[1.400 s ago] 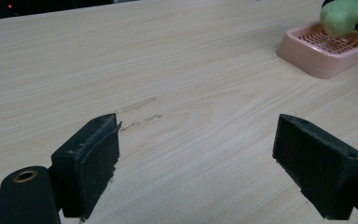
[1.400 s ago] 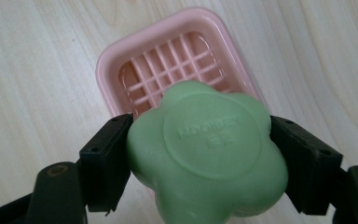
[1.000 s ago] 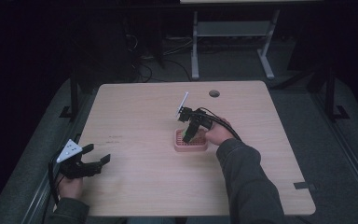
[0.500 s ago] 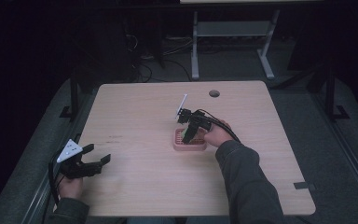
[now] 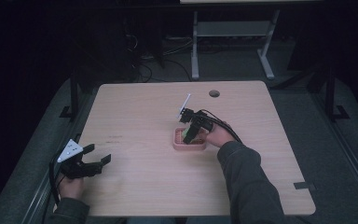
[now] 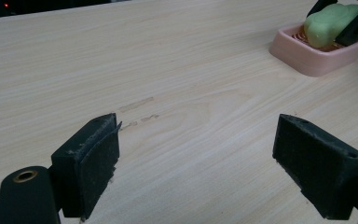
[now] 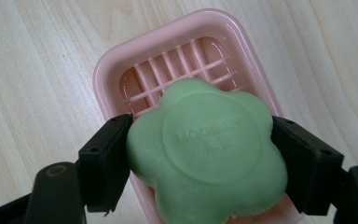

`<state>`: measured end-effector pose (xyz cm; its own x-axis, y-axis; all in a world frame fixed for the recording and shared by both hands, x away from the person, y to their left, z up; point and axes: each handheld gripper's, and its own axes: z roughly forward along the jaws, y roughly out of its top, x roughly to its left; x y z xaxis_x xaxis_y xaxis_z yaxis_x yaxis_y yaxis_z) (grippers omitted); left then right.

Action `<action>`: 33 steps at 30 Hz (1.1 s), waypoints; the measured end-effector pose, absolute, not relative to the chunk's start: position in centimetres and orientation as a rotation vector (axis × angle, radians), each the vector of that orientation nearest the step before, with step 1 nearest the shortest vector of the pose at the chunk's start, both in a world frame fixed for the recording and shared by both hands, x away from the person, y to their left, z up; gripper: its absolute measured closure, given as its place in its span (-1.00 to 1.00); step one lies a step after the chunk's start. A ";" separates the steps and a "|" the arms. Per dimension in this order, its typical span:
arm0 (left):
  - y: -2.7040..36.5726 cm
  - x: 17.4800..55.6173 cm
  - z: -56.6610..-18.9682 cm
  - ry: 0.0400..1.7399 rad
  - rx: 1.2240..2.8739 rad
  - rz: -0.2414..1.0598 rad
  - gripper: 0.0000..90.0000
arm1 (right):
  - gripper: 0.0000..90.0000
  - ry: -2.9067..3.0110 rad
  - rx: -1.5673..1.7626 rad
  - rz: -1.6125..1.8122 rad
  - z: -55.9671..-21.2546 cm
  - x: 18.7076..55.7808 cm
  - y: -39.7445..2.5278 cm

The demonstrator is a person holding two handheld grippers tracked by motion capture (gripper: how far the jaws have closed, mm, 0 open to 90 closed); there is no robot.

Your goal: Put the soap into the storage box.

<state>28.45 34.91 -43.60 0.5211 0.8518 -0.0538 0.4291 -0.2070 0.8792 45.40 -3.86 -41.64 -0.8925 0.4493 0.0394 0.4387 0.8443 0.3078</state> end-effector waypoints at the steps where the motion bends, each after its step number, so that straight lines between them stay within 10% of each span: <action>1: 34.9 28.5 -43.6 1.064 1.827 0.566 -0.69 | -0.45 2.985 0.726 0.485 -41.6 45.4 -3.9; 33: 34.8 28.5 -43.7 1.055 1.837 0.563 -0.69 | -0.47 2.963 0.776 0.535 -40.4 45.2 -5.3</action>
<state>28.53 34.75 -43.65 0.5288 0.8472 -0.0510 0.4295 -0.2153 0.8770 45.23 -5.30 -40.38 -0.8750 0.4810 0.0552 0.4699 0.8163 0.3359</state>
